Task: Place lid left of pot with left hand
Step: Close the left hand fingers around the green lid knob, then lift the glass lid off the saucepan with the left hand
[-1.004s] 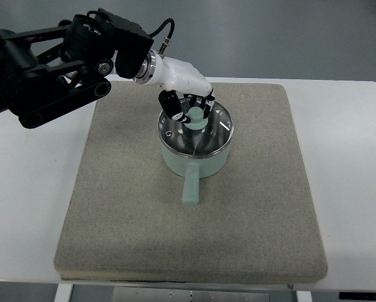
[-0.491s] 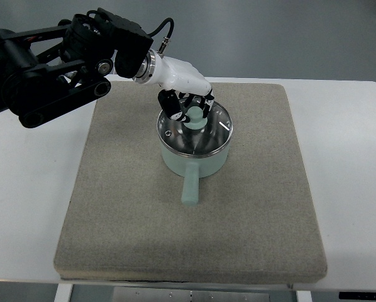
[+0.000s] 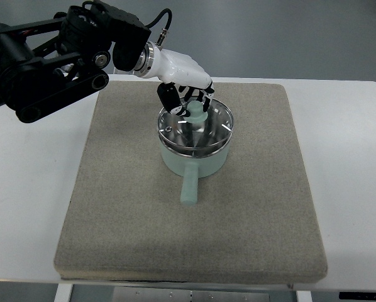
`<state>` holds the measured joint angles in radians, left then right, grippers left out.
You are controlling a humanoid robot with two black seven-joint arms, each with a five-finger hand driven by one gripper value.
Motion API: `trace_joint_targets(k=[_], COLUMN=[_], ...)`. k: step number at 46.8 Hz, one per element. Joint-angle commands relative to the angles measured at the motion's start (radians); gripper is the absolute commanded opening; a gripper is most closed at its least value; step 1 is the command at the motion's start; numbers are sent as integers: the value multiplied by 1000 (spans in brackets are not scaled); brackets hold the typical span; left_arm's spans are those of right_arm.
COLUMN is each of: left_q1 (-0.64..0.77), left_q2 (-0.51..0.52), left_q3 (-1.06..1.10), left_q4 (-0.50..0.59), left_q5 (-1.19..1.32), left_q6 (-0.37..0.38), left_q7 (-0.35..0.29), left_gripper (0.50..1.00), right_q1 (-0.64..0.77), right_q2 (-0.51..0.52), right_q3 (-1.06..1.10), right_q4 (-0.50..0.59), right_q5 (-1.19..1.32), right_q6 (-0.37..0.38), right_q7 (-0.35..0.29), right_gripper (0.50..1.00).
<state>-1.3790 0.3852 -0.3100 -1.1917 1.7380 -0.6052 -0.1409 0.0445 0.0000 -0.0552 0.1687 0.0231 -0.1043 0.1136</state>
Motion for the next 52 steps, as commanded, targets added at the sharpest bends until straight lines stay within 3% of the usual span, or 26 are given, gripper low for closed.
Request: trace_joint_targets(k=[1,36,52], left_q1=[0,-22,-52], left_q2=[0,9,107], left_q3=[0,-1,-3], left_q4=[0,-2,-2], left_q5=[0,54,55], left_q6=[-1,-2,-2], left_q7=[0,0,1], left_gripper=[500,500,500], right_q1=[0,0,0], right_q2=[0,0,0], right_q3=[0,0,0], right_q4=[0,0,0], right_q5=[0,0,0], right_q6=[0,0,0], right_q7=[-2,0,0], right_gripper=[921,921,921])
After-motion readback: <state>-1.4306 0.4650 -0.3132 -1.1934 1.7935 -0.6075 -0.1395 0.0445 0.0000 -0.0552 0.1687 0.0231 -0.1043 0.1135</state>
